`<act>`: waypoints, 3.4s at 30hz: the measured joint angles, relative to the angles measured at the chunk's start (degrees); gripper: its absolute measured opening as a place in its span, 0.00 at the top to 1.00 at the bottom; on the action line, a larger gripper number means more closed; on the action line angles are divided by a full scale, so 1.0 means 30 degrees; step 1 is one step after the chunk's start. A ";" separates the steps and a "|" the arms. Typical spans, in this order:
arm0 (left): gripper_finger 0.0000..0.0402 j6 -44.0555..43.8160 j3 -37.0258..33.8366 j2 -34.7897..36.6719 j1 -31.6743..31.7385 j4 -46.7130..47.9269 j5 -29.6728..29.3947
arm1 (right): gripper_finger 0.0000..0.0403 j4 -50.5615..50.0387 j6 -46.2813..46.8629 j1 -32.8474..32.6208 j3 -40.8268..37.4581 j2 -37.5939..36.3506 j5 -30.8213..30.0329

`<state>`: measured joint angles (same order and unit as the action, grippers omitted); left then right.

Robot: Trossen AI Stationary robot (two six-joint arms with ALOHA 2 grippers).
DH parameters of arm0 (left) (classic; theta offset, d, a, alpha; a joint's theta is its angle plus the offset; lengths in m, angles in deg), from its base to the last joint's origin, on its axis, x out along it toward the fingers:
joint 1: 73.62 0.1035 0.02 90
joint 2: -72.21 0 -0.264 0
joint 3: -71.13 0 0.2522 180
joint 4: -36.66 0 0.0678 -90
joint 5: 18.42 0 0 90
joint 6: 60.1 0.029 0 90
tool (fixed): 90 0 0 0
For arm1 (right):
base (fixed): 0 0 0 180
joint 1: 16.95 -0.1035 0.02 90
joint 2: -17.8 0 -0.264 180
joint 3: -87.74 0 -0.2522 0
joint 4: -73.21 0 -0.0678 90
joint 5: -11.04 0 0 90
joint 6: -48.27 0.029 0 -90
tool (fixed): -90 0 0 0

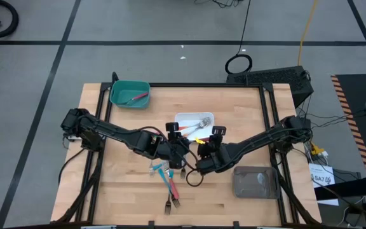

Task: Sort silverware by color (type)
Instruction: Put the pink fork into the blue bin

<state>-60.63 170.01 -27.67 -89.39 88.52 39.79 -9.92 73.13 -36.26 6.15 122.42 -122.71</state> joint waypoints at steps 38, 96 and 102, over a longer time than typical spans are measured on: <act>0.41 -0.2443 0.0000 0.0180 -0.0199 0.1212 -0.0321 | 0.88 0.0118 -0.0153 -0.0029 0.0000 0.0000 -0.1585; 0.41 -0.2007 0.4975 -0.0481 -0.0350 0.3847 -0.0625 | 0.94 0.1146 -0.4605 -0.1945 0.0000 0.1996 -1.5424; 0.41 -0.2704 0.4081 -0.0437 -0.0277 0.3222 -0.1078 | 0.94 0.1200 -0.4623 -0.1938 -0.0007 0.1996 -1.5380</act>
<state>-68.74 182.25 -28.98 -90.22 98.19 36.56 -6.32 59.27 -42.07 6.12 128.41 -168.85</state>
